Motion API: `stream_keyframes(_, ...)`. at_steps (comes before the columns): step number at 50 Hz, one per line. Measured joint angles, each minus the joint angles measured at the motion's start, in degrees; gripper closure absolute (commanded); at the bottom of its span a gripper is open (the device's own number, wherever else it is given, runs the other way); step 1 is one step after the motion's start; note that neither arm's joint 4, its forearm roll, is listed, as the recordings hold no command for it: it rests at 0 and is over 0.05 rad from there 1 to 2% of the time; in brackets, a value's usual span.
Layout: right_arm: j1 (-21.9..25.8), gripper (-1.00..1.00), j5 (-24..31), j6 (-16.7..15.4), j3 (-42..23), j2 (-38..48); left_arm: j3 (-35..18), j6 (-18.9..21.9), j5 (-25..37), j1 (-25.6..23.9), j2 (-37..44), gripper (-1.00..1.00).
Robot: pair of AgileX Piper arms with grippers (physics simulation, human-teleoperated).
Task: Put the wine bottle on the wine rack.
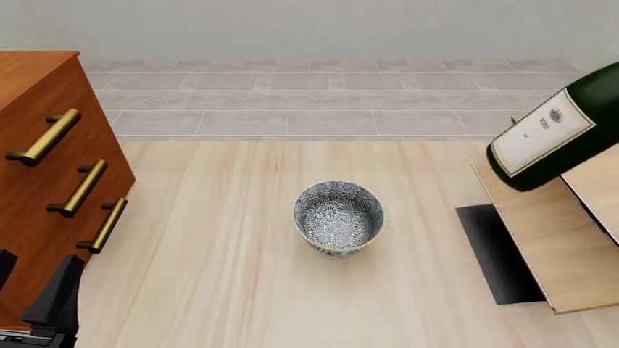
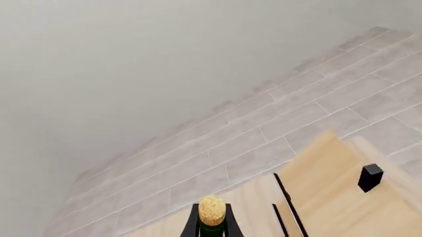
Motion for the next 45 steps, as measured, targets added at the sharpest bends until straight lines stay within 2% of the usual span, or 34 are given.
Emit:
stream_keyframes(19,-7.5,1.0,5.1,2.6,-3.0,0.7,0.8,-1.3,-0.8,0.3,0.0,-1.0)
stream_keyframes(45,-15.2,1.0,11.0,0.6,-8.4,1.2,1.6,-2.1,-1.3,0.4,0.0,-1.0)
